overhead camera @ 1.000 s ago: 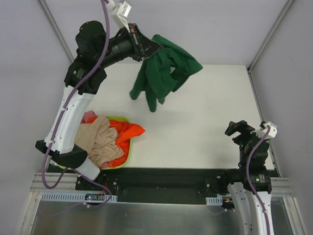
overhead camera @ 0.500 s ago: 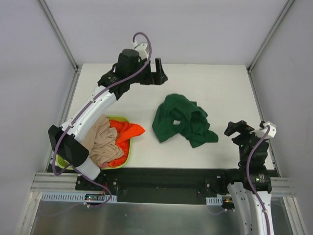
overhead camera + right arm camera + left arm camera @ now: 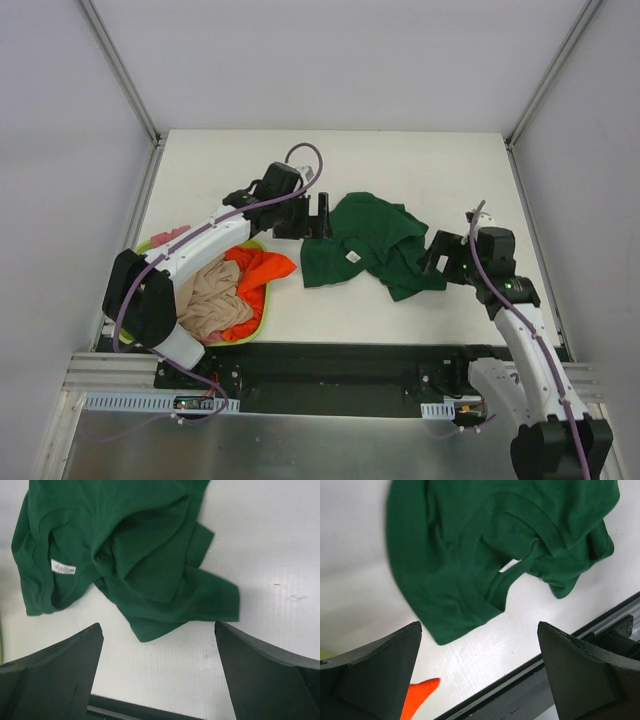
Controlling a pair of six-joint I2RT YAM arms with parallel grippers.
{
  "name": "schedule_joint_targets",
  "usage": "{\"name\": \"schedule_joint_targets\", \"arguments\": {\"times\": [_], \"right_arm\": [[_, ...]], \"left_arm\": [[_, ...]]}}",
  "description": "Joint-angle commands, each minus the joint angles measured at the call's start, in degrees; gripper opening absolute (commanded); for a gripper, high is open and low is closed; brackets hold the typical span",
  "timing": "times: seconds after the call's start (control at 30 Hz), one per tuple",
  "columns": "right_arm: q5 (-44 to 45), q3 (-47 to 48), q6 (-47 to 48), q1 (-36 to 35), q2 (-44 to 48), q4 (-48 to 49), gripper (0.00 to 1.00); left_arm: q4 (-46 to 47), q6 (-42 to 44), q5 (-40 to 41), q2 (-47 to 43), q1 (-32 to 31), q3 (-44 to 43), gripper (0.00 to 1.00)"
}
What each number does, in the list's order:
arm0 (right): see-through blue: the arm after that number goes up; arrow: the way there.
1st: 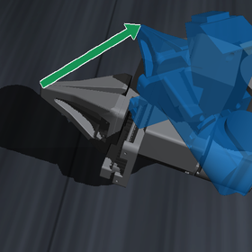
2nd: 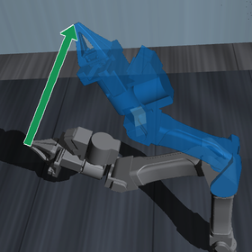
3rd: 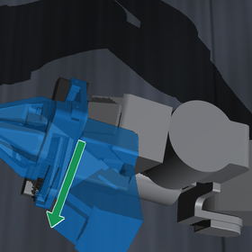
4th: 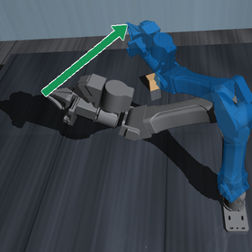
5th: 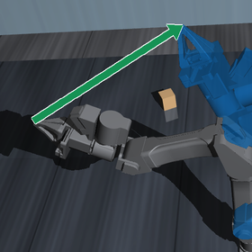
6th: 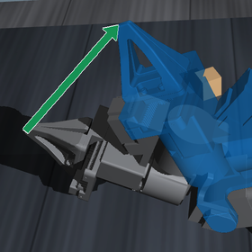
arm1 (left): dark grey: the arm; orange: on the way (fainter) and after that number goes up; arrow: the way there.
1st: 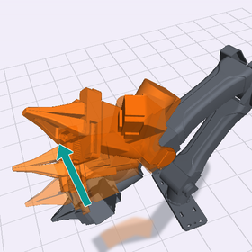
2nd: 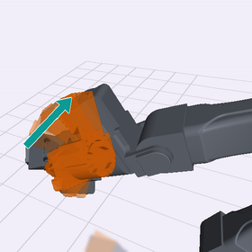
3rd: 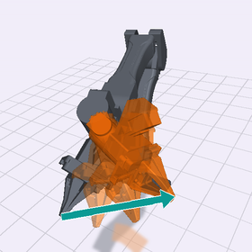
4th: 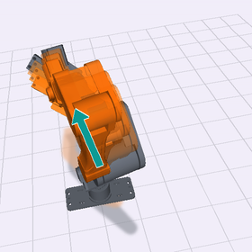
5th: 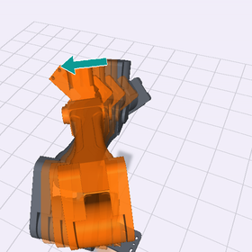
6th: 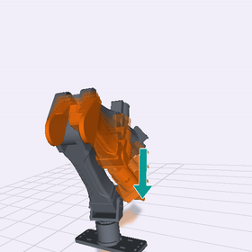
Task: Fold and stack the t-shirts
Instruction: Move the tshirt to the center of the board, then flatten out the tshirt
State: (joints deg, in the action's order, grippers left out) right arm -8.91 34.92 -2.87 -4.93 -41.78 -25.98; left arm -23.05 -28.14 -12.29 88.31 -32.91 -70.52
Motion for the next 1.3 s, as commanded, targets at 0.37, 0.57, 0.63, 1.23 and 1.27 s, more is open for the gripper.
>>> {"name": "schedule_joint_targets", "arguments": {"times": [0.37,0.57,0.63,1.23,1.27], "right_arm": [[-9.12,4.02,2.43,-1.84,-14.47,1.90,0.96],[-10.07,4.11,5.33,-2.80,-15.26,1.36,0.96],[-9.91,4.28,5.77,-3.85,-15.61,1.63,0.96],[-2.27,7.36,8.85,-10.62,-20.70,4.52,0.98],[-0.95,7.97,8.85,-11.58,-21.93,5.14,0.99]], "left_arm": [[0.11,-5.26,3.22,8.81,-7.34,7.58,0.87],[-1.03,-5.96,7.63,8.10,-8.05,11.72,0.82],[-1.03,-6.14,7.72,9.15,-8.05,11.46,0.78],[-0.68,-4.56,18.62,8.29,-8.49,4.34,0.00],[-0.51,-4.38,18.97,7.41,-8.40,4.34,0.00]]}}
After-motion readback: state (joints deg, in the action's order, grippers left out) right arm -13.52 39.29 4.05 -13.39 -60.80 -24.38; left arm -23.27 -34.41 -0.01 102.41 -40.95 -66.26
